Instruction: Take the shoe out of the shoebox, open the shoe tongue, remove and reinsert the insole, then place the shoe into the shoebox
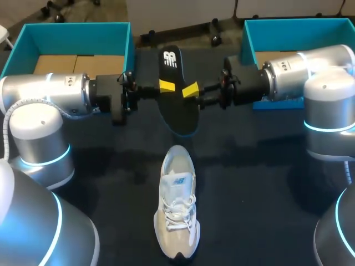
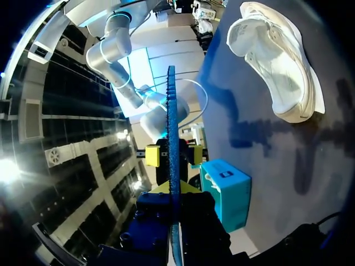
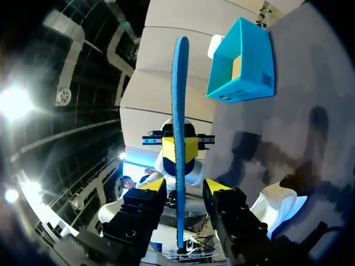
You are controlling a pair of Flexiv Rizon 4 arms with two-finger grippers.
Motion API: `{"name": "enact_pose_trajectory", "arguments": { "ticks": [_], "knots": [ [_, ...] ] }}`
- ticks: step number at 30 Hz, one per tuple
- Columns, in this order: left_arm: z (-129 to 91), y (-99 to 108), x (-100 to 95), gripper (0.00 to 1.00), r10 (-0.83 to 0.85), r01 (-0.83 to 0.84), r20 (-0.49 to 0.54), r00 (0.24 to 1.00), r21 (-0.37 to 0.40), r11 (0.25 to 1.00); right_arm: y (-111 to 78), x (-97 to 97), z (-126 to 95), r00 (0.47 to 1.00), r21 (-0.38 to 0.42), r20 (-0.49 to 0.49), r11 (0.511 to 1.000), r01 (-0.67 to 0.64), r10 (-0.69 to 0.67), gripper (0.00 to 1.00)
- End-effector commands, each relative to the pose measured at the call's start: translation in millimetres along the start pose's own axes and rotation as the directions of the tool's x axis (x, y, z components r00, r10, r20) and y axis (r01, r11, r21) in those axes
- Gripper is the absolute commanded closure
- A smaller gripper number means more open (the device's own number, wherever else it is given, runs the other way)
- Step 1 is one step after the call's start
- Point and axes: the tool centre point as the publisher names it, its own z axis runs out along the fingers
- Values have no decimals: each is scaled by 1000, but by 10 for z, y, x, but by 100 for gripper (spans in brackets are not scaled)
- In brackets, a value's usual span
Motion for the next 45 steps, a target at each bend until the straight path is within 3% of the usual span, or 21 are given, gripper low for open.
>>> {"name": "enact_pose_trajectory", "arguments": {
  "ticks": [1,8,18,22,23,28,29,31,41,45],
  "knots": [
    [4,-2,-2,100,6,-6,7,1000,-6,1000,24,-32,26,1000,6,1,1000,-4,4,61],
    [43,-16,1,100,15,-15,2,1000,-9,1000,11,-44,36,1000,6,-5,1000,-2,2,62],
    [62,-15,1,100,20,-20,-6,1000,-10,1000,-1,-52,54,1000,22,1,1000,-2,2,73],
    [81,-13,19,100,21,-21,-12,1000,-13,1000,3,-52,63,1000,37,-2,999,13,-13,82],
    [88,-15,27,100,20,-20,-18,1000,-22,1000,6,-46,76,1000,49,0,999,25,-25,100],
    [103,-9,59,100,3,-4,-47,999,-37,999,14,-38,110,998,59,15,997,56,-57,100],
    [92,-26,57,61,-1,-2,-59,998,-45,999,9,-44,96,998,53,14,997,61,-62,100],
    [56,-71,33,0,9,-14,-82,997,-61,998,8,-52,80,998,48,15,997,62,-63,100],
    [-460,-305,-26,0,-72,47,-228,971,-111,993,-12,-82,-42,989,-1,49,990,140,-140,100],
    [-691,-313,52,0,-238,181,-387,891,-179,967,-18,-109,-99,979,-12,66,981,194,-193,100]
  ]
}}
